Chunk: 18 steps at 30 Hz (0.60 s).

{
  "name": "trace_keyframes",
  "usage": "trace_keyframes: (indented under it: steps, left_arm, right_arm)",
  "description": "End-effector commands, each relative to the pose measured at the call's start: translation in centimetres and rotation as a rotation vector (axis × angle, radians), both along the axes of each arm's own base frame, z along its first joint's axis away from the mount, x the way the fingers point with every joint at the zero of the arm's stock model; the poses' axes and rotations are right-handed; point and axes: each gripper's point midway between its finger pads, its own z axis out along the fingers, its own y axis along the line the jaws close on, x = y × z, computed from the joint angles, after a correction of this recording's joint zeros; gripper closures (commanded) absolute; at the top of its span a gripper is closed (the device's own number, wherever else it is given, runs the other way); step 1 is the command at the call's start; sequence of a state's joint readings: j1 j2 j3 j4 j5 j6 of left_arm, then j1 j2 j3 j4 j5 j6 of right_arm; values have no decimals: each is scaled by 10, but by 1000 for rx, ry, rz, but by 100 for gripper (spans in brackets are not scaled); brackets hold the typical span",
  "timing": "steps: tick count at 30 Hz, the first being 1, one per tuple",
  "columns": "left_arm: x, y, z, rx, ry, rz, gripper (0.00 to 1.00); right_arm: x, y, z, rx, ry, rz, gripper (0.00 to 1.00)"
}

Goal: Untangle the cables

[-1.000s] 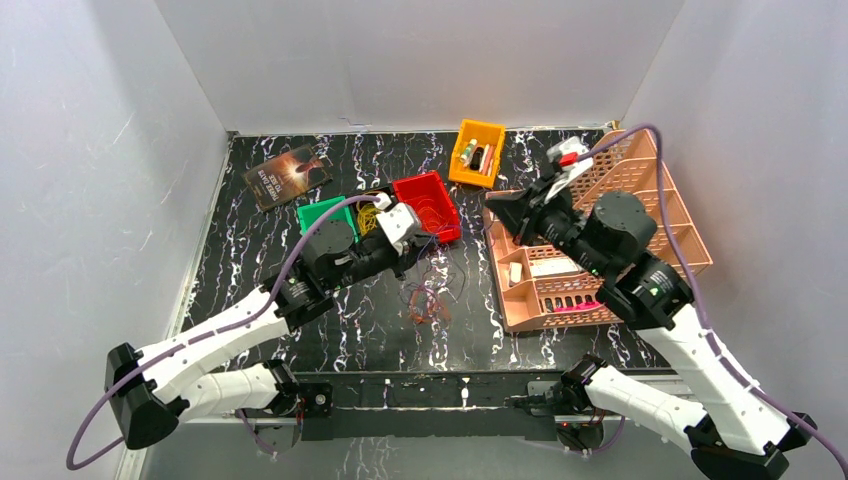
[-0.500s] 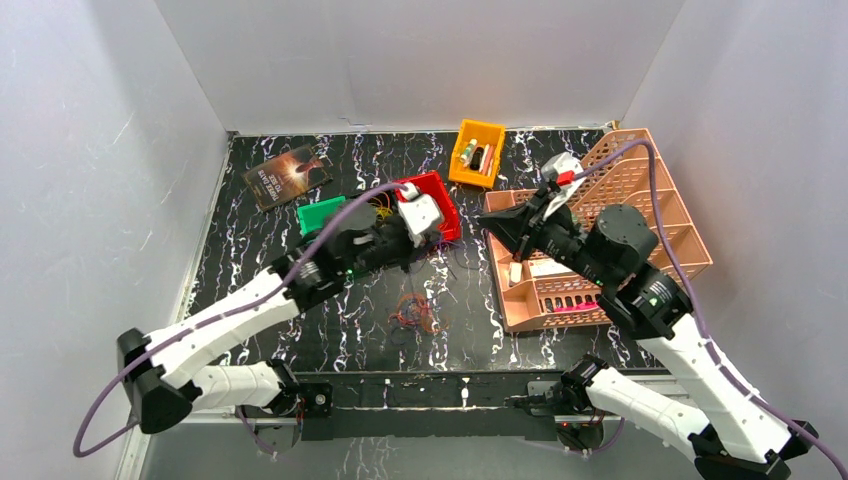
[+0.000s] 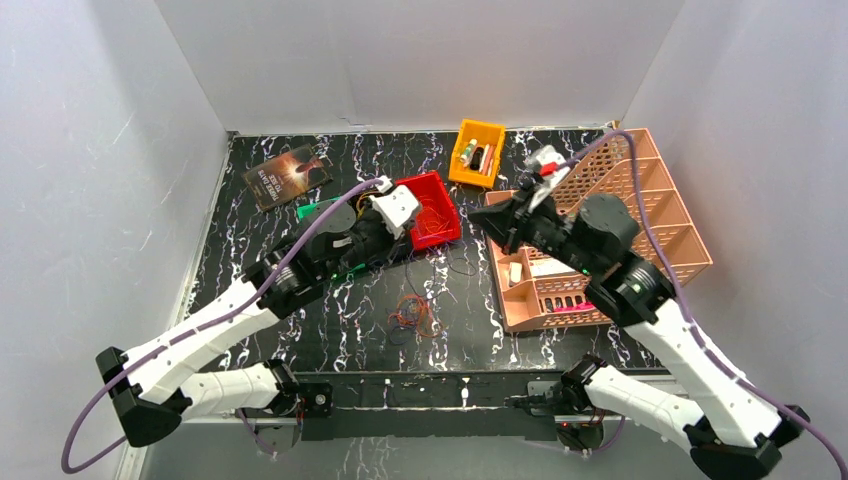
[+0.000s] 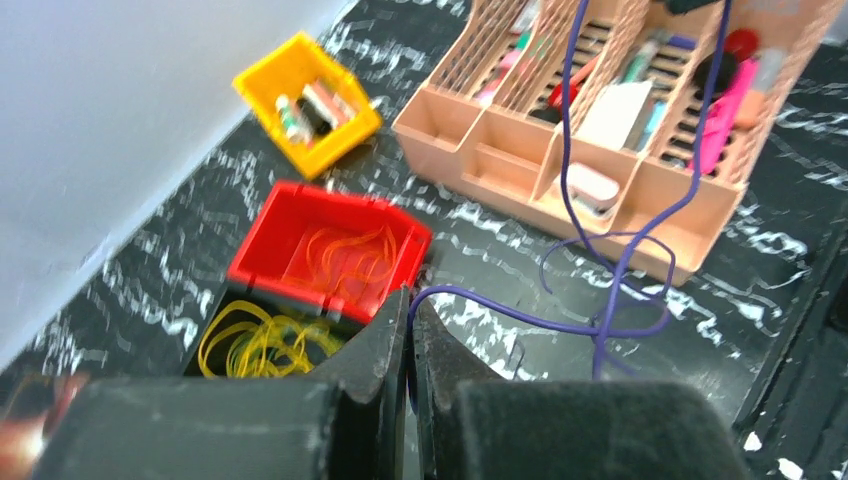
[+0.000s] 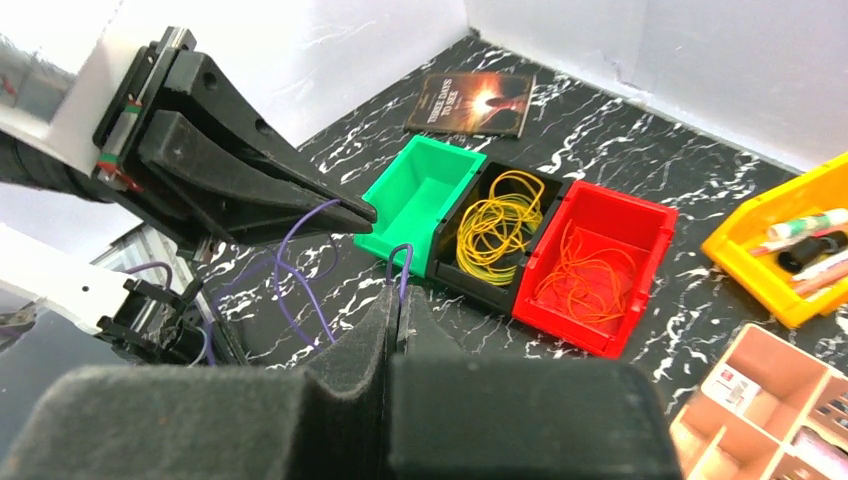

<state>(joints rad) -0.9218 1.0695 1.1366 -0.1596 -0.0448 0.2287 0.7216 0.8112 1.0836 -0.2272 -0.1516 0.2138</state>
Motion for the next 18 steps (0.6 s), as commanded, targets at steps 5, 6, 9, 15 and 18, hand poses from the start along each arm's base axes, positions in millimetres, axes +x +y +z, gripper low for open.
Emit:
trace_keyframes:
  steps: [5,6,9,15,18]
  left_arm:
    - [41,88,-61,1,218,356,100]
    - [46,97,-69,-7,238,393,100]
    - [61,119,-86,-7,270,490,100]
    - [99,160,-121,-71,362,679,100]
    - [118,177,-131,-118,379,756,100]
  right_arm:
    - [27,60,17,48,21,148,100]
    - [34,65,14,53,32,142,100]
    - [53,79,2,60,75,119,100]
    - [77,123,-16,101,143,198,100]
    - [85,140,-15,115,148,233,100]
